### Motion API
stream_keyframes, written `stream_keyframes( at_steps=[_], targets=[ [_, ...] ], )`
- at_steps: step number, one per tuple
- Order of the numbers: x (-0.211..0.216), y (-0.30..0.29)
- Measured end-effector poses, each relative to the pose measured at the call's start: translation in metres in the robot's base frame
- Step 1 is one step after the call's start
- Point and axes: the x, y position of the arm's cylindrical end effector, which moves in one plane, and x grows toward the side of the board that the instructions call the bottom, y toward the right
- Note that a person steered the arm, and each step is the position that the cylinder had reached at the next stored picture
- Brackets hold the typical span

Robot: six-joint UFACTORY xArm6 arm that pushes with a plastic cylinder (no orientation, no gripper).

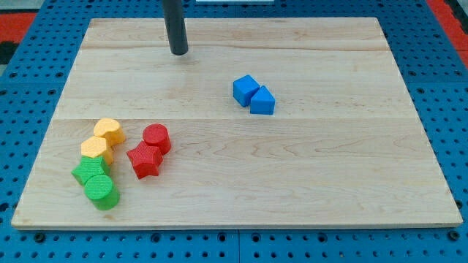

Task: Move blue cube towards top left

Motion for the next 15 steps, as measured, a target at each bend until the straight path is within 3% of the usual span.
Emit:
stream_keyframes(
  at_steps=[3,5,8,9,14,15],
  targets=[
    [-0.011,0.116],
    [0.018,0.163],
    [0.115,0.147],
    [0.133,0.102],
    [-0.014,0.097],
    [-0.018,0.040]
  ],
)
